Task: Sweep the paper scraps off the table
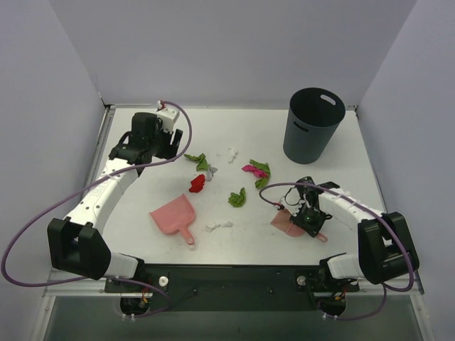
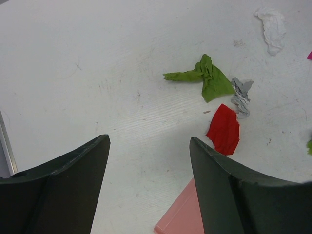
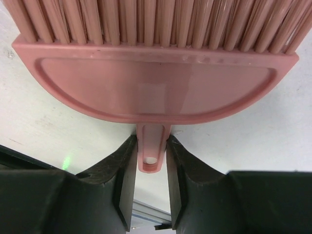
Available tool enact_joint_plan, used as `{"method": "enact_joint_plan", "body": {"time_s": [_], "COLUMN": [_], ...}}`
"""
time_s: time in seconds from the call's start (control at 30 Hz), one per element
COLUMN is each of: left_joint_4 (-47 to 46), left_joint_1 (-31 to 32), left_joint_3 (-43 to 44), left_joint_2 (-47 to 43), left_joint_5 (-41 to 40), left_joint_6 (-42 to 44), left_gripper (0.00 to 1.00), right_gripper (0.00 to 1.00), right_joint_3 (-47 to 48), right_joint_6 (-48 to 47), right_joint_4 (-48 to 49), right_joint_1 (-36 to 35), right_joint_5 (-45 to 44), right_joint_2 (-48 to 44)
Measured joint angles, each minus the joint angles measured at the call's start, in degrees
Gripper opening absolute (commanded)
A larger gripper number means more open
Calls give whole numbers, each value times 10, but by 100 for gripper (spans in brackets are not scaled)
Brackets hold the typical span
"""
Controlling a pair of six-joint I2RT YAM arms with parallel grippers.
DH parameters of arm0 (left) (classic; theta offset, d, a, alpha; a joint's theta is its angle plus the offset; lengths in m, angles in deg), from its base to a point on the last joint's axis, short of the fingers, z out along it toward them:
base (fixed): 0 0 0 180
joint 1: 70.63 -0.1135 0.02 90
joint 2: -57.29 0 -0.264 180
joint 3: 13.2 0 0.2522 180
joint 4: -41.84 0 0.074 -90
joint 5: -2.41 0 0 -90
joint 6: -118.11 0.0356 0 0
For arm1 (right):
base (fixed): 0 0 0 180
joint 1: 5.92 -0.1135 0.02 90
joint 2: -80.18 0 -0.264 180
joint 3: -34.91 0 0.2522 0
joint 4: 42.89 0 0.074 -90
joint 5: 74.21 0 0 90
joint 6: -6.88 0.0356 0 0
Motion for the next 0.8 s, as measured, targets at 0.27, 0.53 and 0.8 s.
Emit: {"method": "enact_joint_plan", "body": {"time_s": [0.27,0.53,0.8], "left_joint_4": [9,9,-60], "left_joint_1": [4,85,180], "left_joint_3": [0,0,0], "left_joint_2": [-1,-1,69], "left_joint_5": [87,250,433], "left_joint_6": [-12,-50,-136], "left_gripper": [74,74,73], "right_gripper": [0,0,0], "right_joint_3": [7,86,146], "right_joint_6": [-5,-29,-54], "right_joint_4": [-6,-89,-174], "right_joint_1": [28,27,4], "right_joint_5": [-3,24,52], "right_joint_2": [-60,-212,-237]}}
